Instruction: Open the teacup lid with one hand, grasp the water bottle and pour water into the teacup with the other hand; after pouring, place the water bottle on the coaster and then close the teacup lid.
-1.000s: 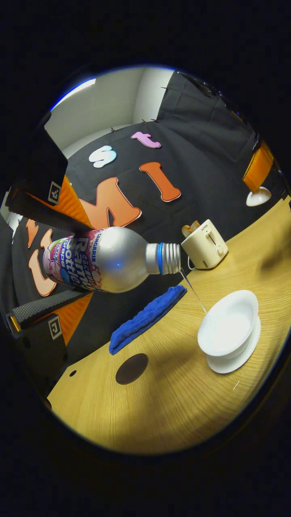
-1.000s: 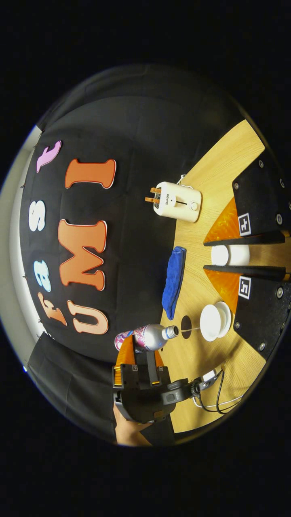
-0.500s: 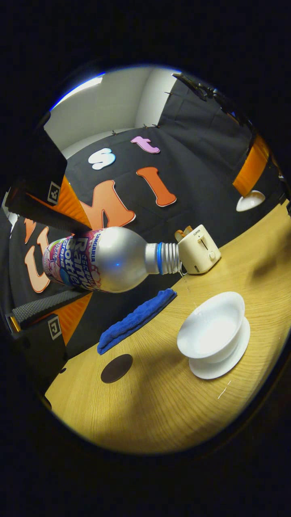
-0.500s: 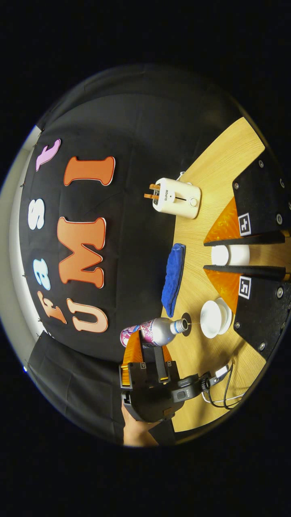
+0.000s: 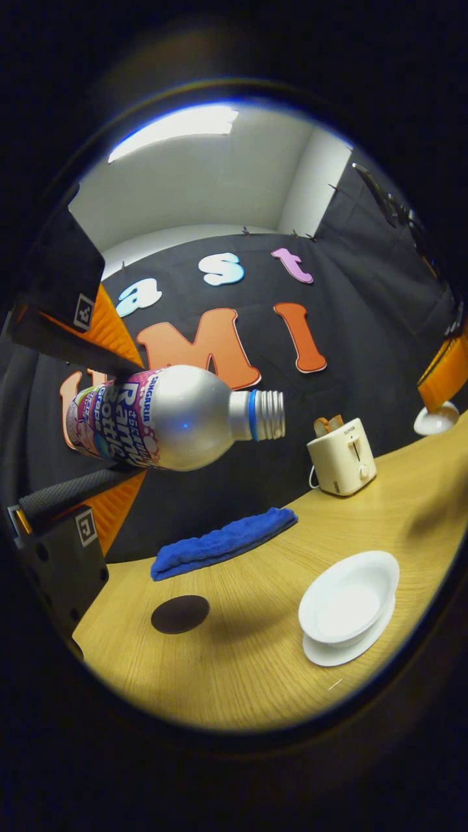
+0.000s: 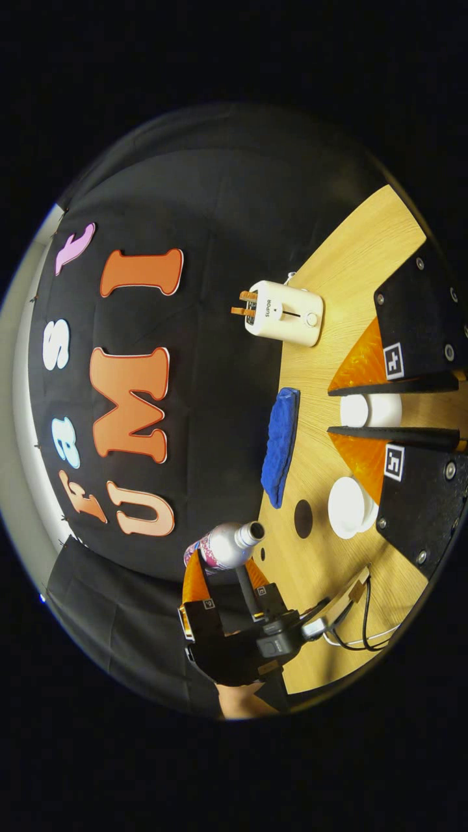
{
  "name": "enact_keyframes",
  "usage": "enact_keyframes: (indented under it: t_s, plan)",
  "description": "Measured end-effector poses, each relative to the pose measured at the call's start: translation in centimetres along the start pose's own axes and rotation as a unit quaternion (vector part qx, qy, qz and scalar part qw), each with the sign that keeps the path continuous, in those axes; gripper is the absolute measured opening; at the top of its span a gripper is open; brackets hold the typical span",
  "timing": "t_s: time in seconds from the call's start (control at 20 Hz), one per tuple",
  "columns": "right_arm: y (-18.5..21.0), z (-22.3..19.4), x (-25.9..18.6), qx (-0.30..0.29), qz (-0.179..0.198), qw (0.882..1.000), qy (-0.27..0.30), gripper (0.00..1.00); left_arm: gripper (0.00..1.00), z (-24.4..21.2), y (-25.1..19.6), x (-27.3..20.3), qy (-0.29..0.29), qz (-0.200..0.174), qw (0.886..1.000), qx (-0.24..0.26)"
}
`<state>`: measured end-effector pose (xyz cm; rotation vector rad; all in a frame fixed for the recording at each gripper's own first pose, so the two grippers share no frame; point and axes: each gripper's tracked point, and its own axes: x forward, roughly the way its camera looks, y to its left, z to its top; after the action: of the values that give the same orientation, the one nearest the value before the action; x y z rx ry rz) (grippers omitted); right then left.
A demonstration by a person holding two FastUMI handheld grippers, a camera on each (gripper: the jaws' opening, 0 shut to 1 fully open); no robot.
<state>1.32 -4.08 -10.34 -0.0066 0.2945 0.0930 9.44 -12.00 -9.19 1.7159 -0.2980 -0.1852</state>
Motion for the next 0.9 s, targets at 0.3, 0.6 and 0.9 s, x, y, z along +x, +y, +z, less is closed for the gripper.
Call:
enact_keyframes:
  t_s: [0.3, 0.6, 0.9]
  plan:
    - [1.3, 0.4, 0.9, -0.008, 0.002, 1.0, 0.011, 0.22, 0.84, -4.2, -0.4, -0.4, 0.063, -0.004, 0.982, -0.176]
    - [3.0, 1.4, 1.7, -0.02, 0.005, 1.0, 0.007, 0.22, 0.83, -6.3, -3.0, 0.5, 0.1, -0.012, 0.947, -0.304]
    - [4.3, 1.7, 2.5, -0.03, 0.016, 0.999, 0.009, 0.22, 0.8, -7.3, -3.7, 2.1, 0.122, 0.011, 0.888, -0.443]
